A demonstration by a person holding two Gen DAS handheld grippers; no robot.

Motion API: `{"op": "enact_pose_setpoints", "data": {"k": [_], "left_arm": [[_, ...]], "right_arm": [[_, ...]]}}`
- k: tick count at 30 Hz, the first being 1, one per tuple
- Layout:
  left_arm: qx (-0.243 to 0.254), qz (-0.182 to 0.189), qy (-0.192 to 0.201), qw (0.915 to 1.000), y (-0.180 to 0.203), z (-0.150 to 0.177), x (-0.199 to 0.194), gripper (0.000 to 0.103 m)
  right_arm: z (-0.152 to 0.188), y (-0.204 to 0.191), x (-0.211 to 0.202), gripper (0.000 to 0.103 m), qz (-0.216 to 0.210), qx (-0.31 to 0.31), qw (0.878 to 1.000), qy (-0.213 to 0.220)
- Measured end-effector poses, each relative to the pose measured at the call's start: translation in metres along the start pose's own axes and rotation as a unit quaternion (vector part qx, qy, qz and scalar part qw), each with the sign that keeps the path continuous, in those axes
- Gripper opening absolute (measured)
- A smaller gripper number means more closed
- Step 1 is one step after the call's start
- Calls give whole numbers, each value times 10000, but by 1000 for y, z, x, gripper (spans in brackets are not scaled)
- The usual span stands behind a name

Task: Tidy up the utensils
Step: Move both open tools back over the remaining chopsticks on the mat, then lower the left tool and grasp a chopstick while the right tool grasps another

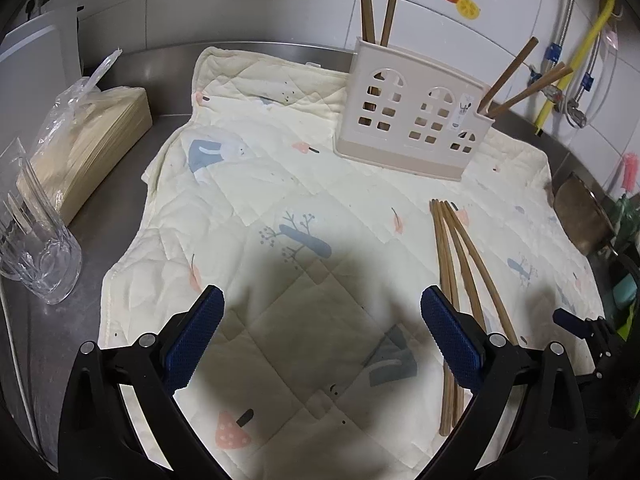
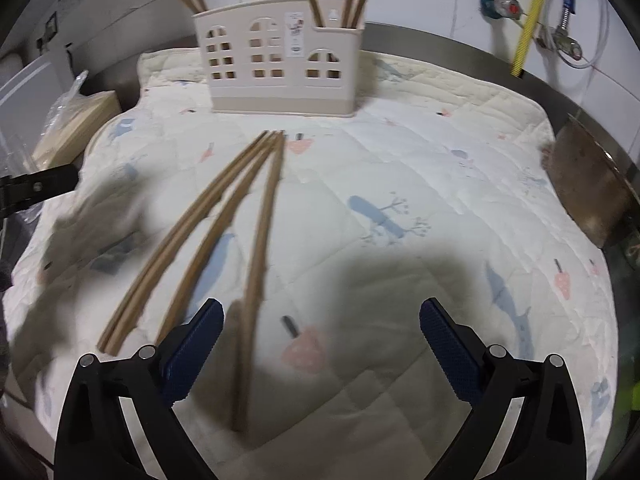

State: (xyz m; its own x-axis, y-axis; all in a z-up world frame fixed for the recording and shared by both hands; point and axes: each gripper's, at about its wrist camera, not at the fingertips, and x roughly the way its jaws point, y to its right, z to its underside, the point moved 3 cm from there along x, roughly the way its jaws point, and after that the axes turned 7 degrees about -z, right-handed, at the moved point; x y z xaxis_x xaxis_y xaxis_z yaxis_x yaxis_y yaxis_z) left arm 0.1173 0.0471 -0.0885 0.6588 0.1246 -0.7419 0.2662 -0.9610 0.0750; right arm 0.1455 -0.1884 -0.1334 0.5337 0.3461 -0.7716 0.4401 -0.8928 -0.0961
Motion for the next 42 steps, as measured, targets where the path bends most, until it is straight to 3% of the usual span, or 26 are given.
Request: {"op": "enact_pose_setpoints", "data": {"k": [4,6,16,22,26,33,35,38,42], "left_arm": [[3,-19,-9,10000,-1,0,0,97],[-4,-15,-17,10000,-1,0,0,97],[50,20,-30,10000,1,3,1,97],[165,256,-78,9995,11,11,1,96],[299,443,-160,9984,22,20,0,82],[546,916,-439,9933,50,38,5,57],[618,1014,-499,9917,59,42,6,43],[703,1085,-597,9898,69,45,11,30],[713,1157,-698,9883,76,48,16,23]], "right_arm": [[0,-9,-4,91,-167,-67,9998,82],[-1,-12,-5,73,-270,-58,9996,105],[0,-17,0,48,-667,14,9978,7],[0,-18,1,30,-798,-6,9968,10],[1,-20,2,17,-832,-30,9965,19],[2,-18,2,8,-833,-16,9965,47],[2,-16,0,7,-847,26,9964,84],[3,-13,-2,7,-860,52,9962,117],[4,-7,-5,7,-864,103,9961,162]]}}
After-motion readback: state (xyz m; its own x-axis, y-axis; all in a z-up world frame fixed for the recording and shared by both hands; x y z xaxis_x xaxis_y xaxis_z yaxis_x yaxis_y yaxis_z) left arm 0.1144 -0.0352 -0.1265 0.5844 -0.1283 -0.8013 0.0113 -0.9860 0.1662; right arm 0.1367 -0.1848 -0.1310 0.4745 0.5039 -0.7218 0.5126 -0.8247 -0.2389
